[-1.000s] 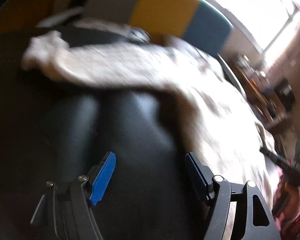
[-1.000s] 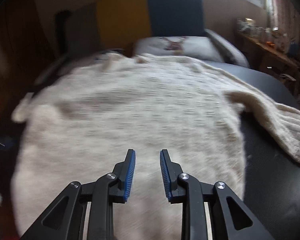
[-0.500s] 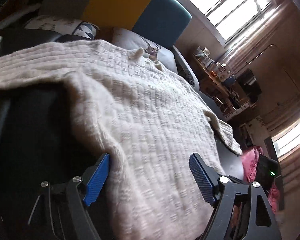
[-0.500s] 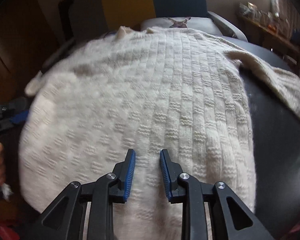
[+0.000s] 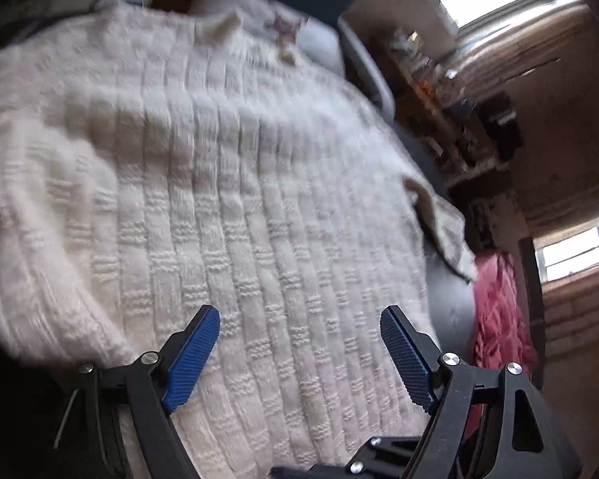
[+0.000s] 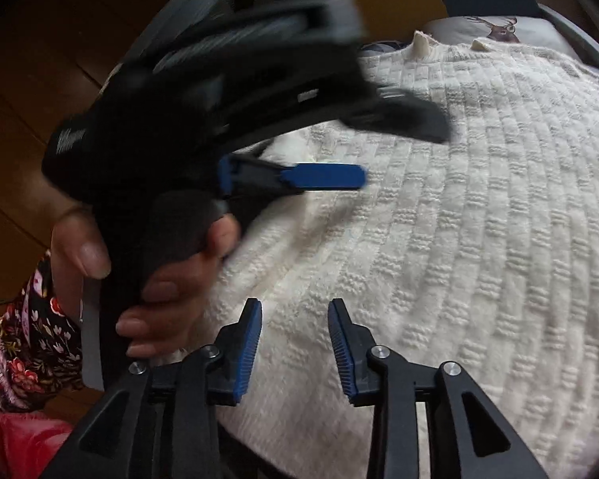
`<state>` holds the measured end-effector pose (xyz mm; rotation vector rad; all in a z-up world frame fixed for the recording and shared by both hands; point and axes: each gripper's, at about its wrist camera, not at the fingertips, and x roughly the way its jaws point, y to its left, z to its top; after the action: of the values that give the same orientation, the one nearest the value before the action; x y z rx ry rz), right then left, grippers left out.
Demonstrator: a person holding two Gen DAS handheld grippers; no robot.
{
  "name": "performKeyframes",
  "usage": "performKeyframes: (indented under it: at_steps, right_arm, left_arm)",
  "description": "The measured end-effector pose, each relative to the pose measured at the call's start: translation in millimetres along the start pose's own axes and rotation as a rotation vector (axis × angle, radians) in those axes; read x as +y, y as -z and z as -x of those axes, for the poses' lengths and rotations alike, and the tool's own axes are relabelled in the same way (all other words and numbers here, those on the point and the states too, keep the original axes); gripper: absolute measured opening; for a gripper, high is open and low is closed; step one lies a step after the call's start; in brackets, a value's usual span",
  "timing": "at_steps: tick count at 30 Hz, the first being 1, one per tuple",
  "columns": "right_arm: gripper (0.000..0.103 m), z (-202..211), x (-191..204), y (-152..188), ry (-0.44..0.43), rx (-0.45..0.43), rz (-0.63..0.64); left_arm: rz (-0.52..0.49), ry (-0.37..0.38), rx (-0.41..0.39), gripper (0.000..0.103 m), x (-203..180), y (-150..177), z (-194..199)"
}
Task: Fold clothes
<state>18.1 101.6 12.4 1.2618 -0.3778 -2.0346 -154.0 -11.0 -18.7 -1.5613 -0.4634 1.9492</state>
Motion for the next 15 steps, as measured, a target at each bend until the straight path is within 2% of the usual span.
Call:
performKeyframes:
  at_steps: [3,7,10,11,15]
  right_arm:
    - [0.035,-1,0,2,0.009,-0.001,-0.014]
    - [0.037,9,8,7,0.072,0.004,0.053]
    - [0.041,2,30,5,0.036,0.055,0.121]
    - [0.046,-4,41,5,0.032,0.077,0.152]
    - [0.048,-38,83,7,0.134,0.138,0.306]
  left_arm:
    - [0.0,-0.01,-0.053,0.078,9,-4,27]
    - [-0.041,-0.129,-0.242,0.08,27,12,89]
    - [0.037,-0.218,-0.371,0.081,55,32,128]
    - [0.072,-0.234,-0.394,0.082,66,39,136]
    - [0.16,-0.277,-0.43,0.082,100,67,154]
